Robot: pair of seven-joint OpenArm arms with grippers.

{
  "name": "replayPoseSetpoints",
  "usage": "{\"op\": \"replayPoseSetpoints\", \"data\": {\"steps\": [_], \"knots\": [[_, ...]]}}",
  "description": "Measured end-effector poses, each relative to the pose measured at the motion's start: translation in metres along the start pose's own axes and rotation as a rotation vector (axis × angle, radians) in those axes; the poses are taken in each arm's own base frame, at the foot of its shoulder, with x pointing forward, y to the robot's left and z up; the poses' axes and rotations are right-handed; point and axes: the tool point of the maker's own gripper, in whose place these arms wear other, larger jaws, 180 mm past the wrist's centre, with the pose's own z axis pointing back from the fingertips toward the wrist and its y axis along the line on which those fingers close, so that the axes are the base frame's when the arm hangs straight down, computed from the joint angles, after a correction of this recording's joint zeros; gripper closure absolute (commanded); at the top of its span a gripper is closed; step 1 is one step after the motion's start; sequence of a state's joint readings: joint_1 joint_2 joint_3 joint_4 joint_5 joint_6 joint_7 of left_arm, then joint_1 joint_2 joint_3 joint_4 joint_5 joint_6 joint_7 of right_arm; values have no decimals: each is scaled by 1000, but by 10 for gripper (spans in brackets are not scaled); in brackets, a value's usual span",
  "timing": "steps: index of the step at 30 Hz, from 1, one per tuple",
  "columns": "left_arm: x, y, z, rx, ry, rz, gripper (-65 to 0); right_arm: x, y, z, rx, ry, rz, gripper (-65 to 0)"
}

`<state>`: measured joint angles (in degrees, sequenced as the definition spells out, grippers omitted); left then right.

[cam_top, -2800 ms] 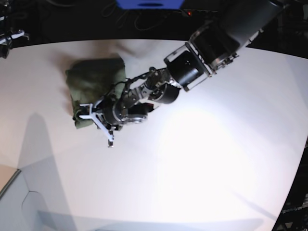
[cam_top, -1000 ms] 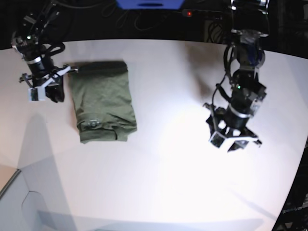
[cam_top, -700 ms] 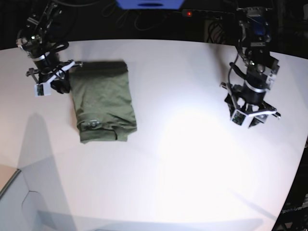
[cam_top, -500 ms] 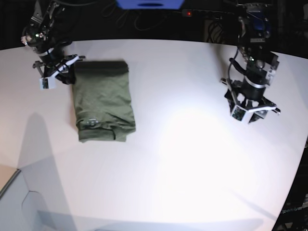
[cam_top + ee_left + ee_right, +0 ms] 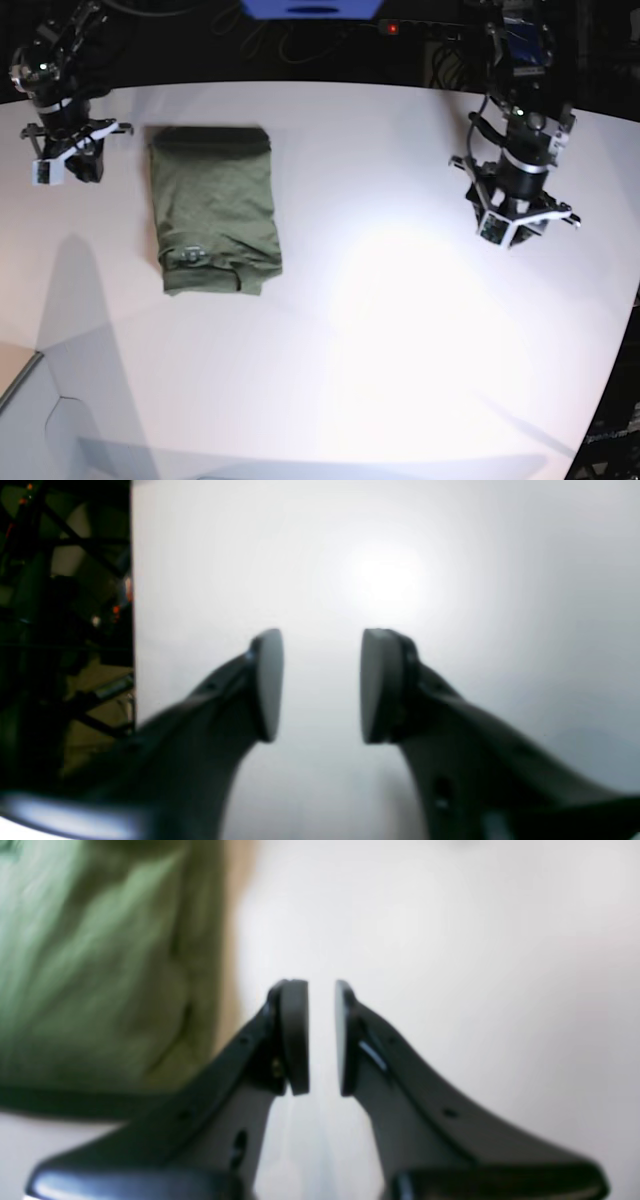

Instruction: Layout the t-shirt on the table in an organized manner, then fold the t-shirt properly

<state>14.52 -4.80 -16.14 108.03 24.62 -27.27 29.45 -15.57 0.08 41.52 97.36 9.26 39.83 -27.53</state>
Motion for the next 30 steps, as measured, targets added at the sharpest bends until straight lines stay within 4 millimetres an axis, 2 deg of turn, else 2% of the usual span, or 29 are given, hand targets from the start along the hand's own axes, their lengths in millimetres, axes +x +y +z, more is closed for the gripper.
{"op": "replayPoseSetpoints", "data": {"steps": [3,4,10,12,19,24,28,30], "knots": [[2,-15,8,-10,-1,53,-17,7,-26,15,-83,-29,-10,-77],[4,-19,11,-17,-8,70,0,6,-33,19,-106,-27,-19,-76],[-2,-55,32,-63,19,168,-1,-20,-91,63,-313,-1,-107,-76],[-5,-64,38,-73,30,192,-1,-30,-101,77,-361,2,-142,-76],[-44,-96,65,-145,138,221,-1,-98,-115,121,-452,148,-230,-76],[-56,-124,93,-231,118,375,-1,-138,-111,130,-442,232,-292,-76],[-69,-136,116,-257,131,411,-1,-158,-113,136,-441,272,-321,-76],[-78,-141,126,-265,150,419,-1,-176,-108,135,-427,306,-361,-76]]}}
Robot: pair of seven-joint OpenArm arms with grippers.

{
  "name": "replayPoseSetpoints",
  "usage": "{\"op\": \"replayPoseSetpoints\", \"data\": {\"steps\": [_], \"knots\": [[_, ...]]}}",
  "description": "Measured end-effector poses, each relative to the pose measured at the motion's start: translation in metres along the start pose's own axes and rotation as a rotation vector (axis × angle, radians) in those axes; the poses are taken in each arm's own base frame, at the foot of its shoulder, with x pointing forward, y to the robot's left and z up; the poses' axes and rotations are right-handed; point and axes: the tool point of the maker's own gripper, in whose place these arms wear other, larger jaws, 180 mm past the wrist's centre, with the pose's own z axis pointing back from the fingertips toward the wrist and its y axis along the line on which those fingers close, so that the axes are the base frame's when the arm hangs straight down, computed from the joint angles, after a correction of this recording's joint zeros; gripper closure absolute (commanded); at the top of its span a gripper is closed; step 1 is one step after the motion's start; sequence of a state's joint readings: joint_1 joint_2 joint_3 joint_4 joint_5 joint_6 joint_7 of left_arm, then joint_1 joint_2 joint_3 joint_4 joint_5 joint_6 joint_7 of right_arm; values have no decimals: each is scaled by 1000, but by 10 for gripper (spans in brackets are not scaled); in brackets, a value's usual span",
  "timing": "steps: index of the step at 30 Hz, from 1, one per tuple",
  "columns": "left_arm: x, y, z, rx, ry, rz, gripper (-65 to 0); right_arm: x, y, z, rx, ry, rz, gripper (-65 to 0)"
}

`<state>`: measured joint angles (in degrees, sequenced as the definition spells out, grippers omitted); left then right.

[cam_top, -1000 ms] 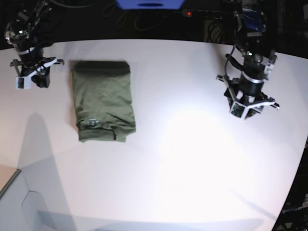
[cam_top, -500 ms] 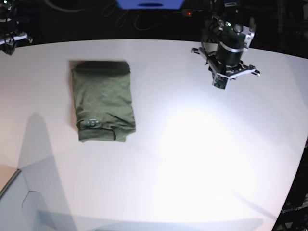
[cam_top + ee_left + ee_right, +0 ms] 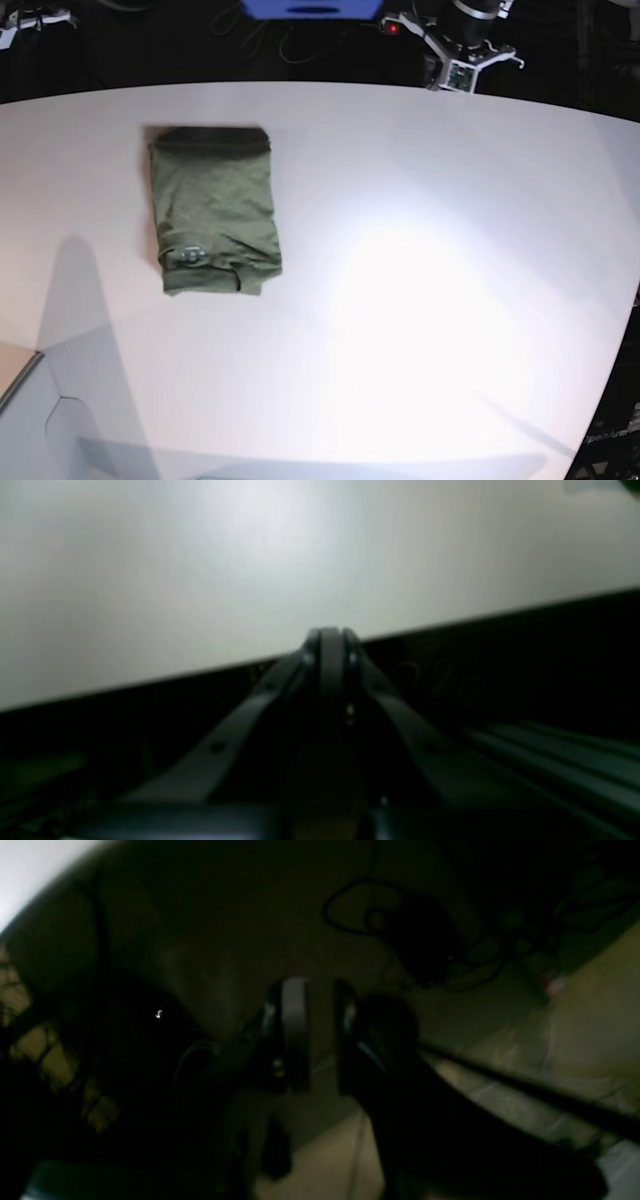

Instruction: Layout the t-shirt on the table in an organized manner, then fold the t-shirt properly

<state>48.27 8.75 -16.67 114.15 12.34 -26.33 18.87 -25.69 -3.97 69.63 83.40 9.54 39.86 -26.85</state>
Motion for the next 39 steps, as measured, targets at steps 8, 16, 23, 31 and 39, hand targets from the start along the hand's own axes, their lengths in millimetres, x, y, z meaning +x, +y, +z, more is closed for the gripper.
{"op": "replayPoseSetpoints", "data": {"steps": [8,16,23,31,39], "knots": [[-33,-13,18,-32,76,81,0,-45,9,-12,50,123,-36,-76],[-127,-27,0,-106,293,135,0,-125,41,-19,147,326,-116,-76],[-210,15,-16,-43,419,220,0,-167,94,-19,278,381,-50,-76],[-257,47,-40,-17,428,300,0,-205,126,-26,324,425,-95,-76],[-278,72,-55,14,470,359,0,-194,106,-54,290,331,-99,-76]]}}
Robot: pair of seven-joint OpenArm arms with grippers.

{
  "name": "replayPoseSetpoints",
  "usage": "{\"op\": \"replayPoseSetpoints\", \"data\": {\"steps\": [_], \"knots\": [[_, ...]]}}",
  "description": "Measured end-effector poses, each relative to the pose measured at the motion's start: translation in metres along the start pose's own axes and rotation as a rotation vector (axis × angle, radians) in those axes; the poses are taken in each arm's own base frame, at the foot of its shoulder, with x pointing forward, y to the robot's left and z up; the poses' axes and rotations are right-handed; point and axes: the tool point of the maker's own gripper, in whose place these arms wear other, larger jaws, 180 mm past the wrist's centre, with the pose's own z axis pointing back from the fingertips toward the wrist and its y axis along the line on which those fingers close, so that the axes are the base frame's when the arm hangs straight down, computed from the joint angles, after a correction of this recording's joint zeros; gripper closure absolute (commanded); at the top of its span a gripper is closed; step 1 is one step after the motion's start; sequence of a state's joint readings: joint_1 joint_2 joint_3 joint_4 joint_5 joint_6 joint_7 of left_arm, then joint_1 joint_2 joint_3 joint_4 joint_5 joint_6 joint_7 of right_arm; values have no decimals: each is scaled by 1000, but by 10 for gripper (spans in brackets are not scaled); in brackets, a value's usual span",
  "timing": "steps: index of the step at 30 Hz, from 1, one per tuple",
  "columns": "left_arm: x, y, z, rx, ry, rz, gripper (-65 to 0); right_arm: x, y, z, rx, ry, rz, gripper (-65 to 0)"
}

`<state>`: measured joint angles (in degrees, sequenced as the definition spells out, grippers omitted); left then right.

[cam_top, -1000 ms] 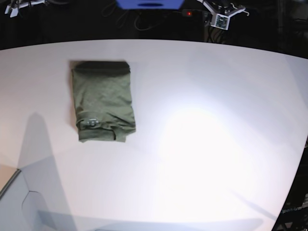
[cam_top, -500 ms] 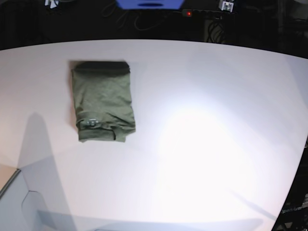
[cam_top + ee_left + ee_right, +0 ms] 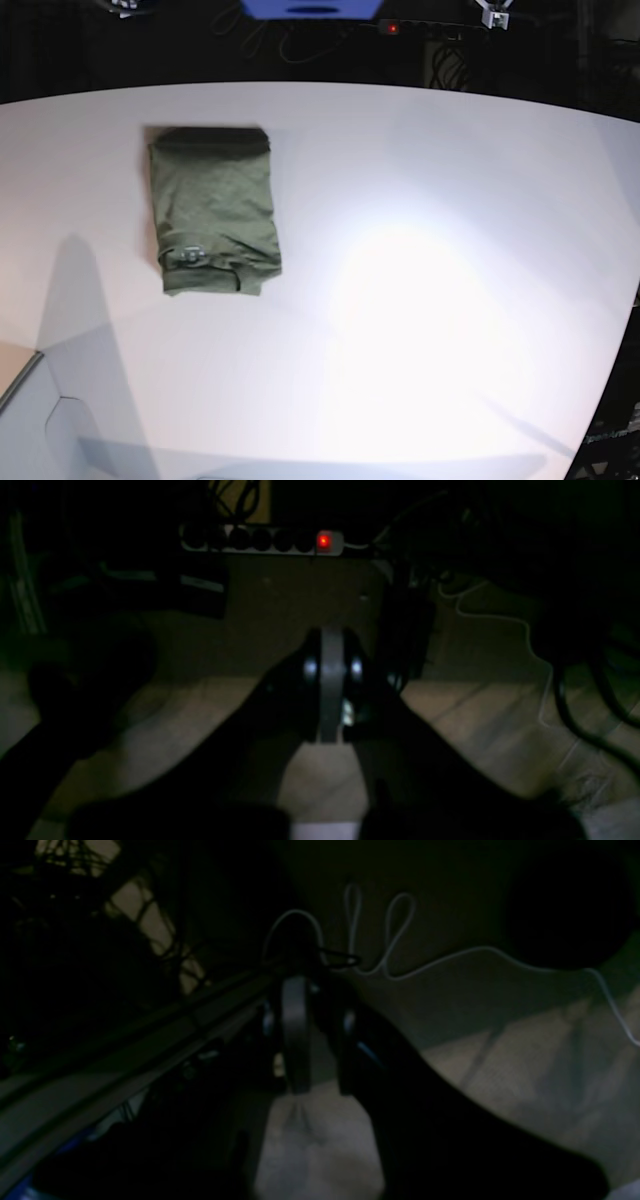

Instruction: Layout the t-shirt on the table in an organized manner, then fold the t-shirt properly

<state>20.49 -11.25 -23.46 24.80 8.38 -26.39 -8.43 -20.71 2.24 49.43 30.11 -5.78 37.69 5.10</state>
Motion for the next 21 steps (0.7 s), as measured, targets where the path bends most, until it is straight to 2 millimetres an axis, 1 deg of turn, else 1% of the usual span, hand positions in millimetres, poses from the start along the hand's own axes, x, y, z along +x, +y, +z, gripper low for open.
{"op": "replayPoseSetpoints", "data": {"steps": [3,5,9,11,12,13,15,17,20,21], "knots": [[9,0,-12,1,9,42,0,-2,-21,-7,-109,-12,19,-76],[14,-3,-19,-7,26,66,0,4,-33,-8,-160,-49,70,-76],[18,-15,-31,-15,72,27,-1,7,-57,-3,-288,-46,313,-76],[18,-10,-36,87,79,-24,-1,10,-71,3,-377,-40,466,-76],[18,-4,-37,152,80,-49,-1,15,-78,7,-419,-46,529,-76],[18,-4,-38,191,80,-67,-1,19,-83,10,-457,-52,570,-76],[16,-12,-40,210,88,-108,-1,24,-85,11,-482,-47,652,-76],[15,-18,-42,217,89,-122,-1,27,-86,12,-501,-49,685,-76],[22,-15,-44,281,83,-128,-1,30,-83,9,-523,-54,710,-76],[27,-14,-44,290,72,-132,-1,27,-81,8,-523,-43,701,-76]]}}
